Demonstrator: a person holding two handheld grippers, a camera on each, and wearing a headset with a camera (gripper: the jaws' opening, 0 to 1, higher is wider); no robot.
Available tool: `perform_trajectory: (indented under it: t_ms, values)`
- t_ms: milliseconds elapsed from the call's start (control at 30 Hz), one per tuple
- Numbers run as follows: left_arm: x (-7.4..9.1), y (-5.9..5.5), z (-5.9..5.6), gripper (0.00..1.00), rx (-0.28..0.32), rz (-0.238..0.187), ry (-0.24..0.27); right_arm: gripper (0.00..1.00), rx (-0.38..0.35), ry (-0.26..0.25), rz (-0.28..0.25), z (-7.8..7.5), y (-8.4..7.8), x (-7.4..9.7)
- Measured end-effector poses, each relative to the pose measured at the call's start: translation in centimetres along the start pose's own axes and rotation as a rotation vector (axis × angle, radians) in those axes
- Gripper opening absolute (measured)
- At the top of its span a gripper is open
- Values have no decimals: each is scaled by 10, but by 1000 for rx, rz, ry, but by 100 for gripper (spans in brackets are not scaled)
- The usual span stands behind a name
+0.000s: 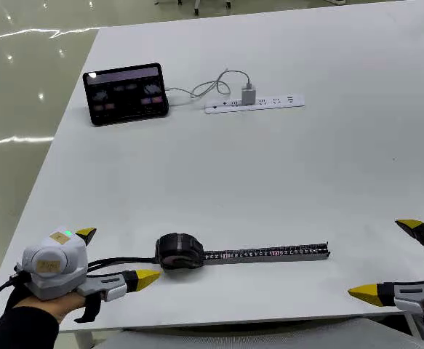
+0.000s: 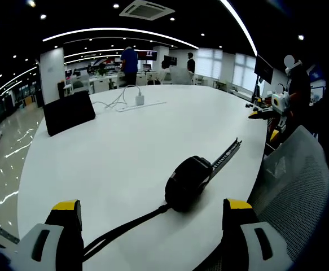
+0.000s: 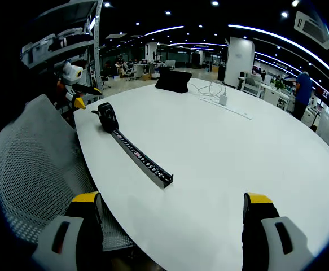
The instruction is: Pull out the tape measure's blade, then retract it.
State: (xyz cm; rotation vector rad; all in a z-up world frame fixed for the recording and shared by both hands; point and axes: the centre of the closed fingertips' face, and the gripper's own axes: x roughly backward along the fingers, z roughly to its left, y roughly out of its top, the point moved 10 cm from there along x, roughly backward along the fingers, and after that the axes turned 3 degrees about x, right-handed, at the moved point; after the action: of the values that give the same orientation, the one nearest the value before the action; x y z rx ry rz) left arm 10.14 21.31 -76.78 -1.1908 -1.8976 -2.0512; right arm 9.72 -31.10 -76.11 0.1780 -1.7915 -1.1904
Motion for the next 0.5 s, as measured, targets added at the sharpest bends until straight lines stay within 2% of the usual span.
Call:
perform_trajectory:
  t_ms: [100,333,500]
  values:
    - [4,-2,-1,100,12,-3,-3,100,-35,-10,-4,1,-4,7]
    - [9,-4,-12,100,-3,-5,-15,100,-41,-14,-5,8,-8,19]
    - [8,-8,-12,100,1,-2,-16,100,-51,-25,-13,9,-10,21]
